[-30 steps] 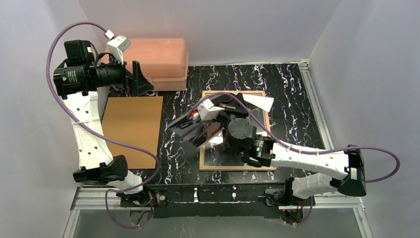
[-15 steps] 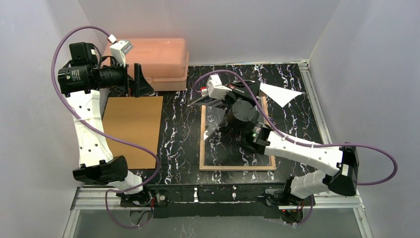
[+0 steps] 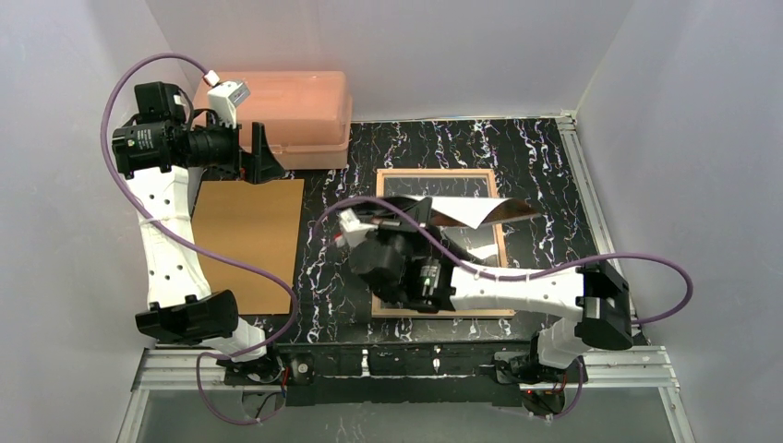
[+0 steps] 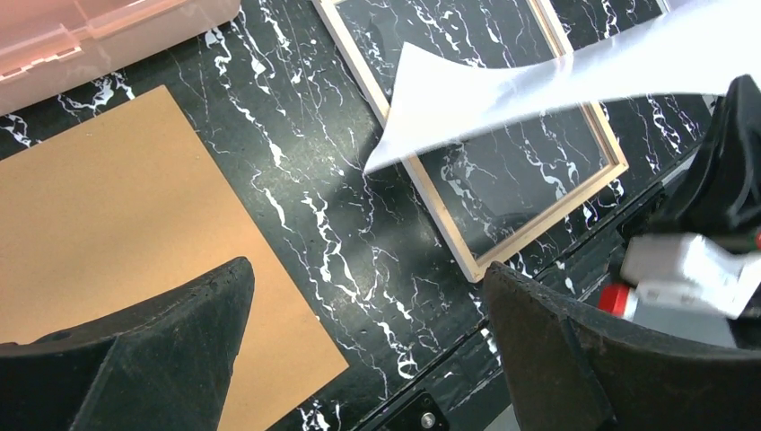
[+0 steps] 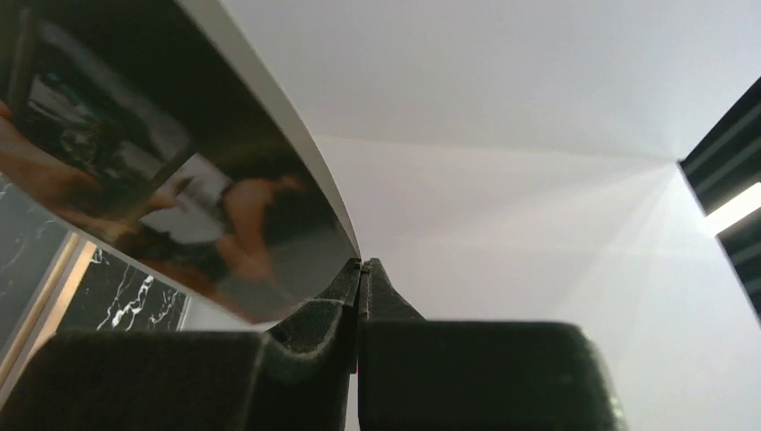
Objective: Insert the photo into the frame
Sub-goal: Place the photo in the photo frame, then adjust the photo in the photo frame.
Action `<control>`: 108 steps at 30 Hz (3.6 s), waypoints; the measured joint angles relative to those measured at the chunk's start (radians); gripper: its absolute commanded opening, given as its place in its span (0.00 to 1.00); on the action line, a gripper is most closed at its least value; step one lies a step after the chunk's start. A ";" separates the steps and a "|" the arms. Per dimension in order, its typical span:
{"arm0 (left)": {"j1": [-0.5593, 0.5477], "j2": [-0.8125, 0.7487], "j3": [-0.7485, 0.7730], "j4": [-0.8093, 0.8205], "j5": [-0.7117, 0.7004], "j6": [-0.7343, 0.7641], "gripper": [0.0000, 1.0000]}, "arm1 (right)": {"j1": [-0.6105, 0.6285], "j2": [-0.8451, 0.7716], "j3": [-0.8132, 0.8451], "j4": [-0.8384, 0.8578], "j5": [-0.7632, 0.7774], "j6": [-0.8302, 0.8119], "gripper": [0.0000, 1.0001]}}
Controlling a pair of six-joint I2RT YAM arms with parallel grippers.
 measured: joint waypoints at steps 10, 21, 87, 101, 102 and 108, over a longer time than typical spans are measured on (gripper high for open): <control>-0.006 0.000 -0.009 -0.010 0.015 -0.005 0.99 | 0.191 0.009 -0.043 0.010 -0.001 0.103 0.21; -0.017 -0.023 -0.113 -0.038 0.023 0.005 0.98 | 0.294 0.288 -0.286 1.088 0.006 -0.586 0.88; -0.742 0.072 -1.131 0.753 -0.739 0.355 0.96 | -0.842 0.061 0.182 -0.605 -1.403 1.435 0.99; -0.722 0.237 -1.010 1.014 -1.000 0.347 0.93 | -0.839 -0.146 -0.189 -0.533 -1.450 1.535 0.99; -0.713 0.252 -0.993 1.027 -1.006 0.344 0.93 | -0.839 -0.168 -0.224 -0.528 -1.456 1.544 0.99; -0.693 0.329 -0.906 1.056 -1.031 0.317 0.92 | -0.831 -0.289 -0.414 -0.515 -1.491 1.618 0.99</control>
